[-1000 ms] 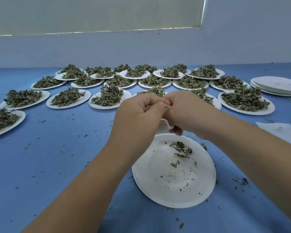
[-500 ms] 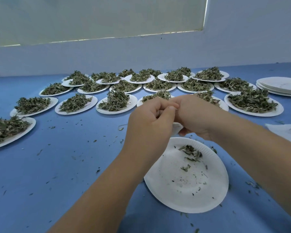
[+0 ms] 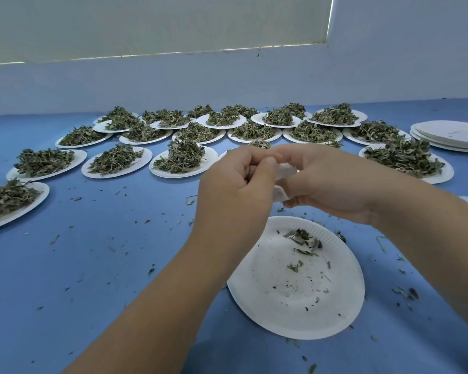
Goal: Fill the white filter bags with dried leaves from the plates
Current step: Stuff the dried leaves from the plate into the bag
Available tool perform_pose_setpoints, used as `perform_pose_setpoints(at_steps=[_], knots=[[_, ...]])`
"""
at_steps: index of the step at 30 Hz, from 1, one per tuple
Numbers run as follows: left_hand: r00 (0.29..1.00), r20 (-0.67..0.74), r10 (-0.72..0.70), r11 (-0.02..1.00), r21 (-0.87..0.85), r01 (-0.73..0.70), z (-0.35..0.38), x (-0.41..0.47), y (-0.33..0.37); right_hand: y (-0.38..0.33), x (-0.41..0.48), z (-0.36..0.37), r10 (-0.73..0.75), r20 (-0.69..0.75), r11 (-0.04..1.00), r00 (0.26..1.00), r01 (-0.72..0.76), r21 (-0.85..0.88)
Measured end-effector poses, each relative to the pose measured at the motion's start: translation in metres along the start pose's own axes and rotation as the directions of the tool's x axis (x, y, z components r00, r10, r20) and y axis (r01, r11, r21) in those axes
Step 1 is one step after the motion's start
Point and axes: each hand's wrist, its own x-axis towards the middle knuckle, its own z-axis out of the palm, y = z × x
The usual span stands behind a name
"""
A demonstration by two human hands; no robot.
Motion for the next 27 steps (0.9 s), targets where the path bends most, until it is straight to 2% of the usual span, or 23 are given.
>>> perform_pose_setpoints(at_steps=[3, 7, 11, 12, 15, 17, 19, 21, 23, 25, 27], knots=[[0.999, 0.041, -0.032, 0.998, -0.056, 0.034, 0.002, -0.002, 0.000, 0.000, 0.003, 0.010, -0.058, -0.130, 0.975, 0.990, 0.028, -0.223], [0.999, 0.054, 0.007, 0.999, -0.052, -0.004, 0.000, -0.002, 0.001, -0.002, 0.014, 0.019, -0.079, -0.247, 0.943, 0.966, -0.008, -0.333], [0.996, 0.077, 0.036, 0.999, 0.031, -0.039, -0.003, 0.001, -0.001, -0.003, 0.023, 0.022, -0.073, -0.299, 0.829, 0.952, -0.109, -0.549], [0.997, 0.069, 0.036, 0.998, 0.041, -0.039, -0.003, 0.002, -0.001, 0.000, 0.022, 0.021, -0.077, -0.297, 0.845, 0.952, -0.096, -0.526], [1.000, 0.020, 0.019, 0.998, 0.054, -0.020, -0.005, 0.004, -0.003, 0.008, 0.009, 0.018, -0.103, -0.259, 0.957, 0.960, 0.025, -0.288], [1.000, -0.026, 0.016, 0.997, 0.073, -0.014, -0.007, 0.006, -0.004, 0.016, 0.000, 0.013, -0.102, -0.271, 0.989, 0.957, 0.068, -0.130], [0.997, -0.074, 0.013, 0.997, 0.082, -0.007, -0.009, 0.009, -0.006, 0.023, -0.008, 0.006, -0.106, -0.294, 0.993, 0.950, 0.086, -0.079], [0.994, -0.110, 0.020, 0.995, 0.095, -0.010, -0.010, 0.011, -0.007, 0.031, -0.018, -0.005, -0.174, -0.288, 0.967, 0.942, 0.107, -0.233], [0.992, -0.121, 0.035, 0.993, 0.118, -0.021, -0.009, 0.012, -0.008, 0.037, -0.029, -0.017, -0.200, -0.188, 0.887, 0.962, 0.096, -0.452], [0.992, -0.118, 0.042, 0.990, 0.142, -0.025, -0.008, 0.011, -0.009, 0.042, -0.035, -0.025, -0.146, -0.042, 0.752, 0.988, 0.084, -0.654], [0.993, -0.105, 0.045, 0.988, 0.152, -0.028, -0.007, 0.010, -0.010, 0.045, -0.039, -0.027, -0.090, 0.054, 0.652, 0.994, 0.100, -0.751]])
